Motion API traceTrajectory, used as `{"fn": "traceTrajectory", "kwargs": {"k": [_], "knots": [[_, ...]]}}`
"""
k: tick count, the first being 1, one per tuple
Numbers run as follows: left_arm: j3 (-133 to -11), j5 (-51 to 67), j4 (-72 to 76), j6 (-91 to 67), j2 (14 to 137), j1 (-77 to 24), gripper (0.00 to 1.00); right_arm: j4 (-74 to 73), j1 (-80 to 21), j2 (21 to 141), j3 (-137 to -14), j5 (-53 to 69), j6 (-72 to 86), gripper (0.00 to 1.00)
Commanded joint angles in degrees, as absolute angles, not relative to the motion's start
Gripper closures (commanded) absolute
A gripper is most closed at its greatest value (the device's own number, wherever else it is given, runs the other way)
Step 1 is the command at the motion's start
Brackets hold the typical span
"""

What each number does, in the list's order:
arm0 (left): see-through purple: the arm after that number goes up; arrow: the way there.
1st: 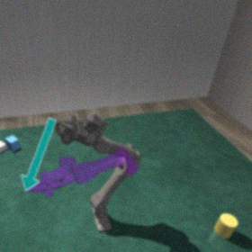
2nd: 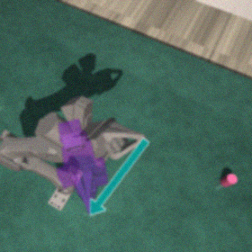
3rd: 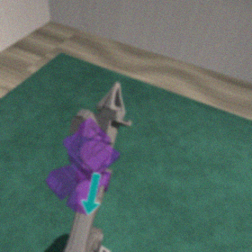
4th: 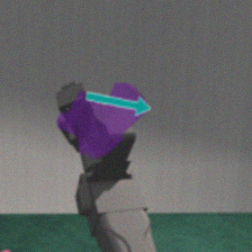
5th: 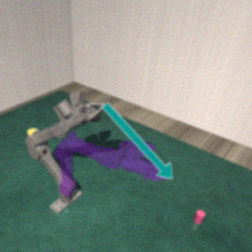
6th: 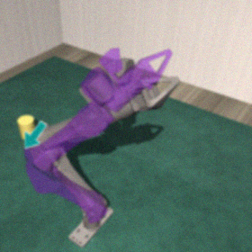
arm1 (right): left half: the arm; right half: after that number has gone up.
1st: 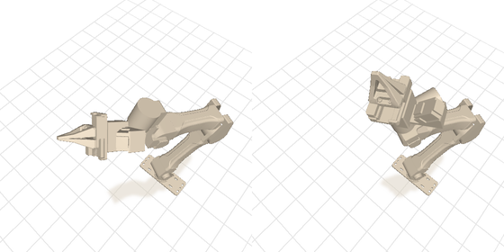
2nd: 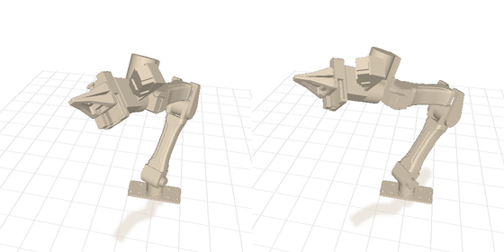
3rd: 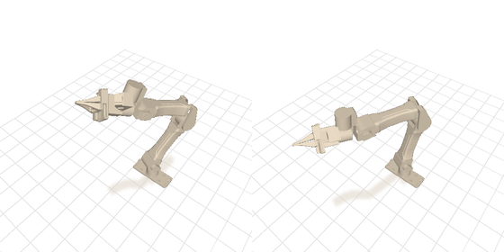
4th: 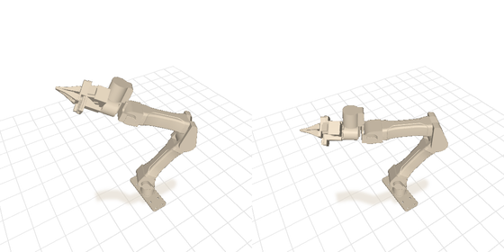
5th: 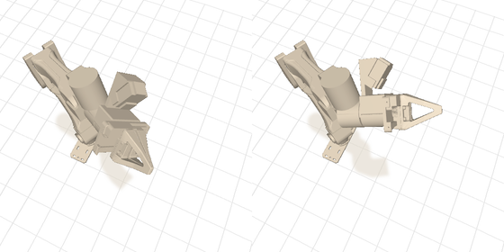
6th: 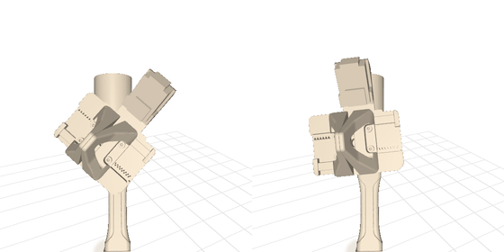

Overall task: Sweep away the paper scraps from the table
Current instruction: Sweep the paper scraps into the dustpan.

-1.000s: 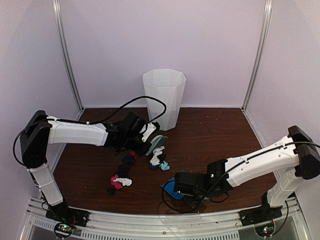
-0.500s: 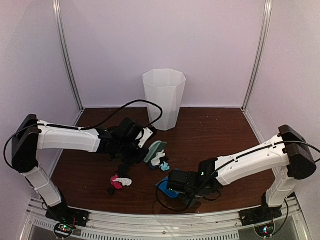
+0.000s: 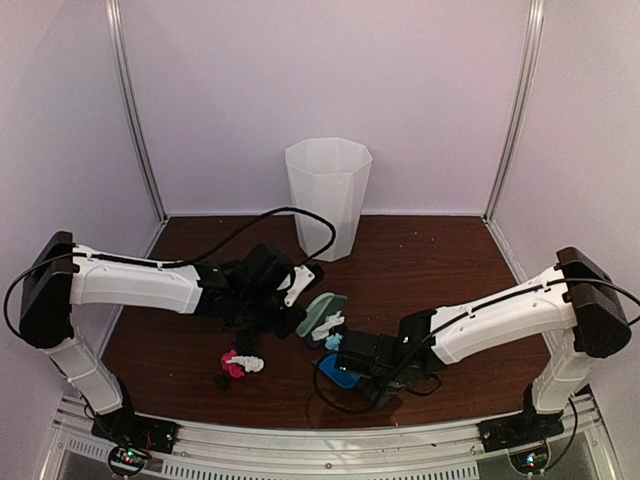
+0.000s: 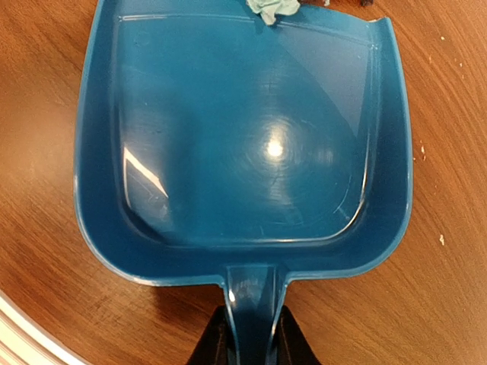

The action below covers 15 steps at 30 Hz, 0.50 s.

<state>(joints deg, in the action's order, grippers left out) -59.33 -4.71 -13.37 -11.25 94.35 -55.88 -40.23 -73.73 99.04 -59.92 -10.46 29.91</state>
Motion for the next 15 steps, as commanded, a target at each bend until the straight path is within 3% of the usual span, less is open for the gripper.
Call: {"fn": "traceTrajectory", "kwargs": {"k": [1,15], "knots": [[-58.1,-2.4,-14.3,-13.3,94.3,-57.2,1.0,-40.1,-73.2,97.4,-58.2,-10.9,30.1,1.0],[-56.7,-3.5,-13.9,-18.9,93.4,-61.9,1.0,-38.4,-72.6,96.0,-54.7,-11.6,31.2,1.0]]}}
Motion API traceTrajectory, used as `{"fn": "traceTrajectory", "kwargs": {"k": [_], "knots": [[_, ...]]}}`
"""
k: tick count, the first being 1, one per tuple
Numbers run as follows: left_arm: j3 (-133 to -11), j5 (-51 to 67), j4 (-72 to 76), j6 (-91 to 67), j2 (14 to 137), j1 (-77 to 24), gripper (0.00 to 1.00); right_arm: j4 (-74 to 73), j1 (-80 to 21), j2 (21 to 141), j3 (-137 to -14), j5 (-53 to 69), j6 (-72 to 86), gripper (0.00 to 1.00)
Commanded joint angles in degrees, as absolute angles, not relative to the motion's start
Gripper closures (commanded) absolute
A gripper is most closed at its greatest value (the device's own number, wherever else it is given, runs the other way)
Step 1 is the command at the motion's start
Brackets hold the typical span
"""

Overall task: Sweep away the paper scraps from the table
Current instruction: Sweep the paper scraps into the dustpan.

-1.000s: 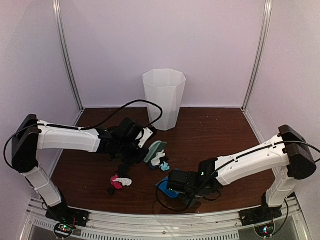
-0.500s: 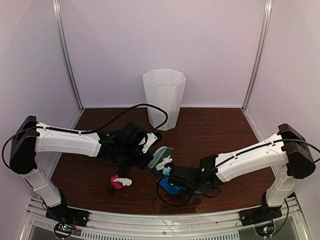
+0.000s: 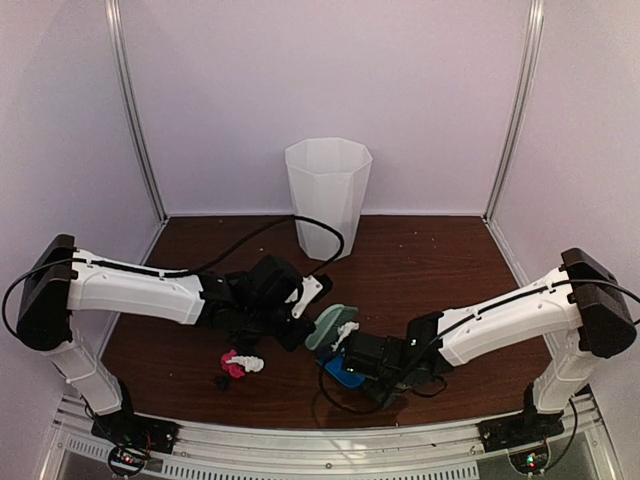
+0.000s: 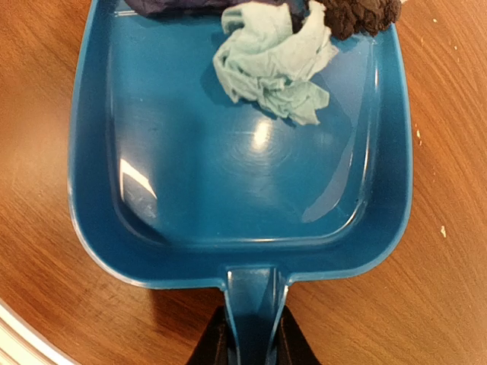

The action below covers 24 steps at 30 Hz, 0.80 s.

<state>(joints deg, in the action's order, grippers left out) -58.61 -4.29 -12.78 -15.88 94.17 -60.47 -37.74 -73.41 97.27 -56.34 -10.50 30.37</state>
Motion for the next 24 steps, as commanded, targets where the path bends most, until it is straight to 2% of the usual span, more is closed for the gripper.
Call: {"fn": "traceTrajectory", "kwargs": {"k": [1,24], "knots": [[-56.6,-3.7,-13.8,-19.3,93.3,-62.4,1.0,-38.3,-72.5,96.0,-54.6,-11.6,31.2,1.0],[-52.9,-6.6,-13.9,-23.1,82.6,-69.2,1.0,-31.8,-72.2,94.6,-49.9,-13.2,31.5,1.0]]}}
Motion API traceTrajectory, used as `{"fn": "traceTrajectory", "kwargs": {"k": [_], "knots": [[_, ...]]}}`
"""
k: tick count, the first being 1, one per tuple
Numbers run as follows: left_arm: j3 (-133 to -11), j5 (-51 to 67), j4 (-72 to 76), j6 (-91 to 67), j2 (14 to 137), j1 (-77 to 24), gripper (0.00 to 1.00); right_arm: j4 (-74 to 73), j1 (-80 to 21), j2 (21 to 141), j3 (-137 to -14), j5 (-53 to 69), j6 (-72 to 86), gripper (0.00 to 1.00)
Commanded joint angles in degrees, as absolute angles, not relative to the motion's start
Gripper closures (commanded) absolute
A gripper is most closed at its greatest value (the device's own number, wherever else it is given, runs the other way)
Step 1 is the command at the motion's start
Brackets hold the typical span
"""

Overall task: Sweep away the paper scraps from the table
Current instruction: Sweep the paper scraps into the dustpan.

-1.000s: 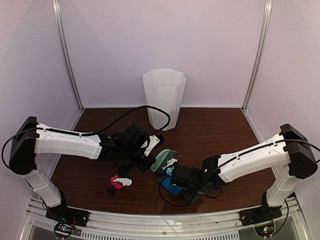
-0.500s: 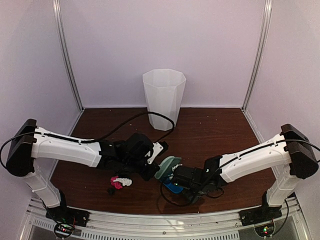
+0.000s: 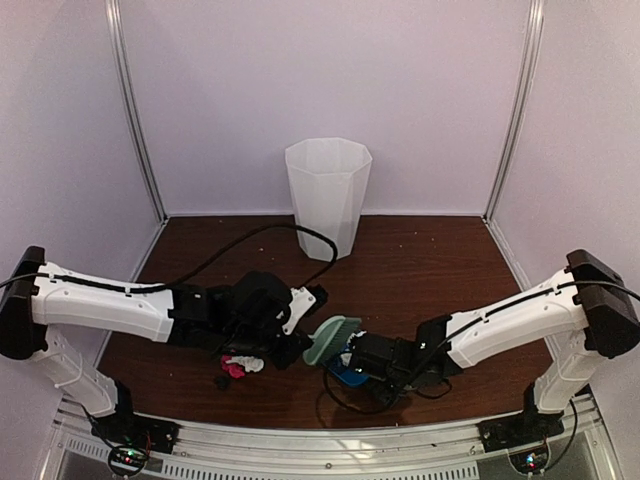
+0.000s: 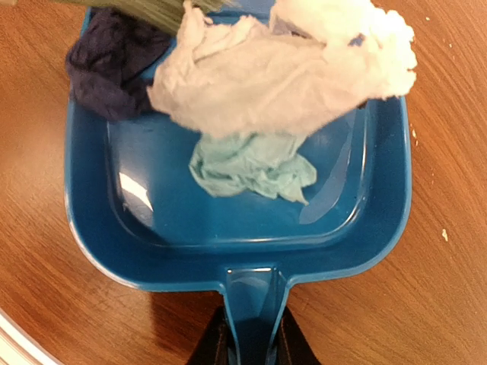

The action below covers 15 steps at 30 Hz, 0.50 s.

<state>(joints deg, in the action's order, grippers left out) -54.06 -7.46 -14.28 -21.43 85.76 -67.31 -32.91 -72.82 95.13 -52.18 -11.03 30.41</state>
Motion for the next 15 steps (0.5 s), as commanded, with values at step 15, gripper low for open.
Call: {"fn": "traceTrajectory", "kwargs": {"k": [15], "knots": [[-48.9,-13.8,-13.9,-25.0,75.0,-70.2,1.0,-27.0,-72.3,94.0,-47.1,-13.3,32.4,1.0]]}}
